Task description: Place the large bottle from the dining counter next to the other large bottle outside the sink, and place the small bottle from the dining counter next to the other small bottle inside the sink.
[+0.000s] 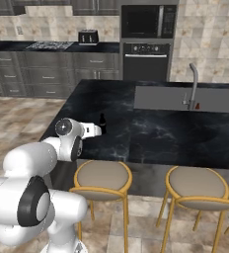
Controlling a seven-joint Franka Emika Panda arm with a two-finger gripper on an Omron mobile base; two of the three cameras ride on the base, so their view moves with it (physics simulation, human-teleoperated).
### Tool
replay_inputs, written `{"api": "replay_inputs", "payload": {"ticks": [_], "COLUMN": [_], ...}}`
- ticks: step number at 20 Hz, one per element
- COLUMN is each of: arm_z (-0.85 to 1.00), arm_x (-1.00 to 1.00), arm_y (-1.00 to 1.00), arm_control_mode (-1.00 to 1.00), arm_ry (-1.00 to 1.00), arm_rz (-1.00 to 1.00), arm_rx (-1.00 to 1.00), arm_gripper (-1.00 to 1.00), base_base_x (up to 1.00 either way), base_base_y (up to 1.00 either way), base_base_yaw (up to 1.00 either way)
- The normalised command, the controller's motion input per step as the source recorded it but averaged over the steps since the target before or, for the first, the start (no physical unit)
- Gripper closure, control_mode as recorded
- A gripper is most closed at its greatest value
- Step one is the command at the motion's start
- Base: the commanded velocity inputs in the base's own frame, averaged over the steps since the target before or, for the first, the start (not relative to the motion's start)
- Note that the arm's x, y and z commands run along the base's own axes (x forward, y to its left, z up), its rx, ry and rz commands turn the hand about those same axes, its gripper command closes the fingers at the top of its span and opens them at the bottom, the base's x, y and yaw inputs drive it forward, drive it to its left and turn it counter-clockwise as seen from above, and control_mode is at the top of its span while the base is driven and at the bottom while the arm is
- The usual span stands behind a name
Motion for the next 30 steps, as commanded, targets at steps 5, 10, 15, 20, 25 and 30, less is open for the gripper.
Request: {"api": "replay_inputs", "payload": {"ticks": [5, 10, 15, 20, 25, 30], "arm_z": [0.0, 0.0, 0.0, 0.0, 0.0, 0.01], "arm_x": [0.0, 0.0, 0.0, 0.03, 0.14, 0.18], "arm_y": [0.0, 0.0, 0.0, 0.0, -0.02, -0.01], "arm_control_mode": [1.0, 1.0, 1.0, -1.0, -1.0, -1.0], "arm_ry": [0.0, 0.0, 0.0, 0.0, 0.0, 0.0], "arm_rz": [0.0, 0.0, 0.0, 0.0, 0.0, 0.0], "arm_rx": [0.0, 0.0, 0.0, 0.02, 0.04, 0.01], "arm_gripper": [-1.0, -1.0, -1.0, -1.0, -1.0, -1.0], "base_base_x": [0.06, 0.0, 0.0, 0.03, 0.0, 0.0], "base_base_y": [0.0, 0.0, 0.0, 0.0, 0.0, 0.0], "base_base_yaw": [0.03, 0.0, 0.0, 0.0, 0.0, 0.0]}}
